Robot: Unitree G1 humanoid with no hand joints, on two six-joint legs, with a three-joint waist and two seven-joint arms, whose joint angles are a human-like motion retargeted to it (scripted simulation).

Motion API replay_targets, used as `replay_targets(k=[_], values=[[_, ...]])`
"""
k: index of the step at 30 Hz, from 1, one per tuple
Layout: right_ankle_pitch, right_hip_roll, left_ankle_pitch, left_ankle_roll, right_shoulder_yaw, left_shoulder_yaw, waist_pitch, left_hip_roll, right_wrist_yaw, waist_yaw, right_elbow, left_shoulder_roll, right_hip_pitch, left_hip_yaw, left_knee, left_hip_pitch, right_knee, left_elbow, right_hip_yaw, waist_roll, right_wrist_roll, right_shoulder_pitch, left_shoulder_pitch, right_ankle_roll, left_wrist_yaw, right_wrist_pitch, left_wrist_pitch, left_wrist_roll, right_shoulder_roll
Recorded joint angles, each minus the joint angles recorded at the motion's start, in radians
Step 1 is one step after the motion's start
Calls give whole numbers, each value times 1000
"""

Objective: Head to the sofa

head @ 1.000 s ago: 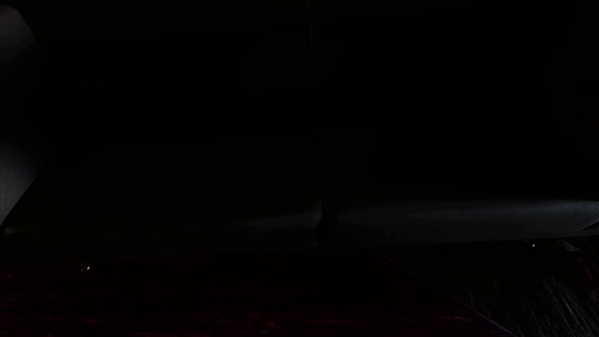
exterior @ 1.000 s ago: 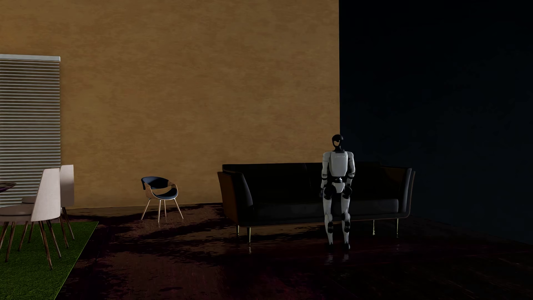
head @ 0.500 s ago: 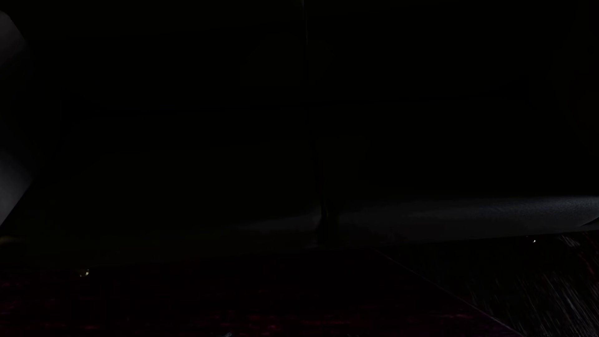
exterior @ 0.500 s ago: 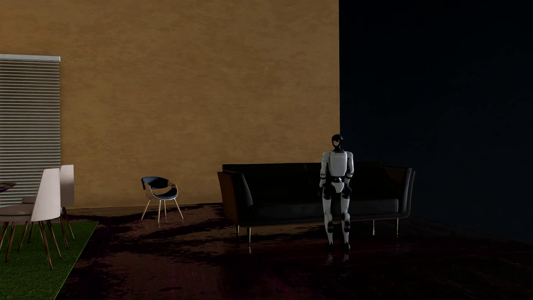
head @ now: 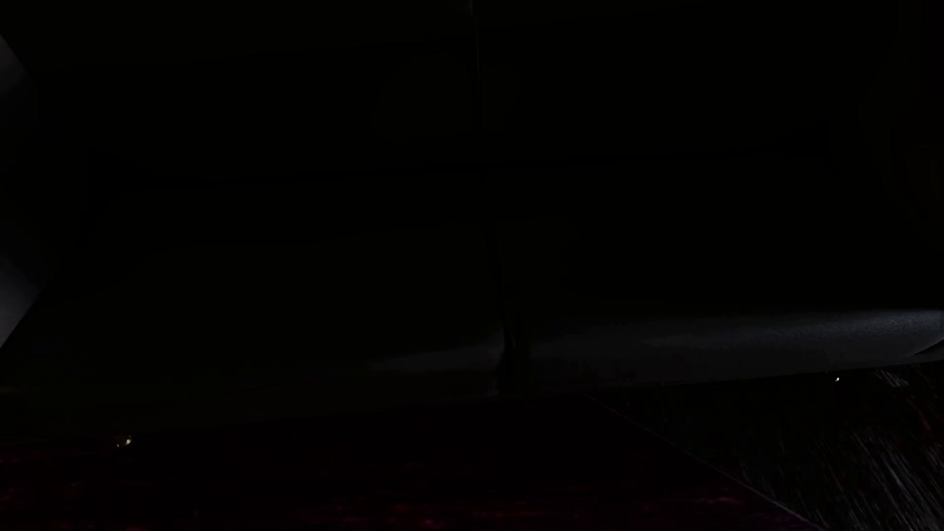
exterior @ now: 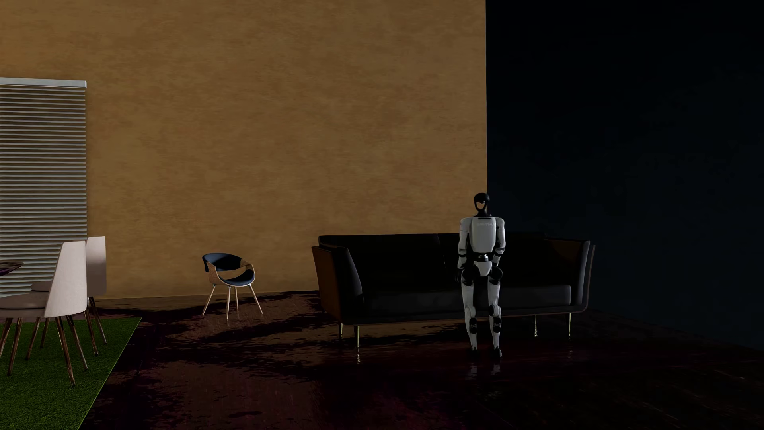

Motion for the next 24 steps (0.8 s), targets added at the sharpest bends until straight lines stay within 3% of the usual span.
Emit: replay_targets(k=[12, 24], values=[[-13, 1, -6, 2, 7, 6, 12, 0, 2, 0, 5, 2, 15, 3, 5, 20, 14, 10, 2, 1, -27, 19, 3, -4, 4, 1, -20, 9, 1], [-14, 0, -6, -4, 44, -21, 8, 0, 8, -1, -3, 6, 14, -9, 14, 12, 15, -1, -11, 4, -19, 4, -5, -7, 3, -20, -26, 3, -13]])
